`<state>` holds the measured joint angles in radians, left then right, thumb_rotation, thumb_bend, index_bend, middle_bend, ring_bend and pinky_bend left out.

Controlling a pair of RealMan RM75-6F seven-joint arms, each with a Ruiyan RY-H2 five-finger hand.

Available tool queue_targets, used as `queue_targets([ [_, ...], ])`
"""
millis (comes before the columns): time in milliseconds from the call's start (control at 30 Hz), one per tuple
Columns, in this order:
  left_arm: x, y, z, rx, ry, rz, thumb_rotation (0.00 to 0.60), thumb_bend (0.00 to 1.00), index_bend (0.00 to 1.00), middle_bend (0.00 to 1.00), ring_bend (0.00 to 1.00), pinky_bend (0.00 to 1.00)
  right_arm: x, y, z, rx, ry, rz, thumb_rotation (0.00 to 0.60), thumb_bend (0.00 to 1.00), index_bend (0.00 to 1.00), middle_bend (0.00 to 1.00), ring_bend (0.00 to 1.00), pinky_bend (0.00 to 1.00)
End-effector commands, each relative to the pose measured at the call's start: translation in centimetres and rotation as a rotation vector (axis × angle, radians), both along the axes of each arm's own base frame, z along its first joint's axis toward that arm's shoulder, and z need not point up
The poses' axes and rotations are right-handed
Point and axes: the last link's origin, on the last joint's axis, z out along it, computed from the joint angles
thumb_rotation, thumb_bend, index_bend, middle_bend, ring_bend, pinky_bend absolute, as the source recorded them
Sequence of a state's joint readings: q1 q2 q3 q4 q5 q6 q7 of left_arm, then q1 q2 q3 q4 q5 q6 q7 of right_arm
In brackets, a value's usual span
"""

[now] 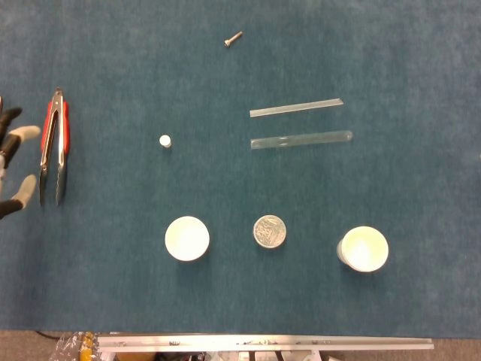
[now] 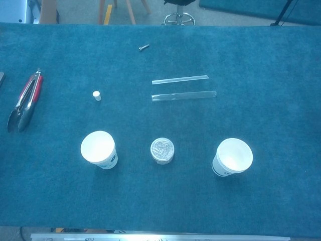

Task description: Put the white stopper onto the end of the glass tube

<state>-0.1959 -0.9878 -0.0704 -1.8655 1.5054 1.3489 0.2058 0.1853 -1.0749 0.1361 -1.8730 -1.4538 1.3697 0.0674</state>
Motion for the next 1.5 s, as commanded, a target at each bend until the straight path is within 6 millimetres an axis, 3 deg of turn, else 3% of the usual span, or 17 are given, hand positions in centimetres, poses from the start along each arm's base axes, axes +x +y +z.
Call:
queue_targets([
  [33,0.8,1.0,-0.7,-0.025,-0.006,-0.034,0.6,0.32,0.26,0.13,0.0,0.06,0.4,-0.4,-0.1,0.004,-0.004,0.014,0.6,0.25,0.25,0.07,0.0,0.14],
  [200,1.9,2.8,-2.1,-0.074,-0.019,-0.07,0.6,0.32,0.27,0.15,0.0,0.06,0.9,-0.6,-0.5,0.019,-0.006,0.032,0.6,0.25,0.25,0.07,0.0,0.14],
  [367,3.3,4.8,-3.8,-0.108,-0.07,-0.099,0.6,0.32,0.31,0.19,0.09,0.06,0.9,-0.5,-0.8,0.023,-0.008,0.028,0.6,0.25,0.25,0.07,0.0,0.14],
  [833,4.7,10.0,-9.2,-0.254,-0.029,-0.076,0.6,0.32,0.34,0.2,0.1,0.06,0.4,-0.5,-0.8,0.014,-0.016,0.012,0.6,0.25,0.25,0.07,0.0,0.14],
  [1500,4.8,12.3,-15.1,-0.308,0.031,-0.063,0.6,0.32,0.38,0.16,0.08,0.06,-0.9,-0.7,-0.5,0.01,-0.016,-0.019,0.6,0.25,0.25,0.07,0.0,0.14],
])
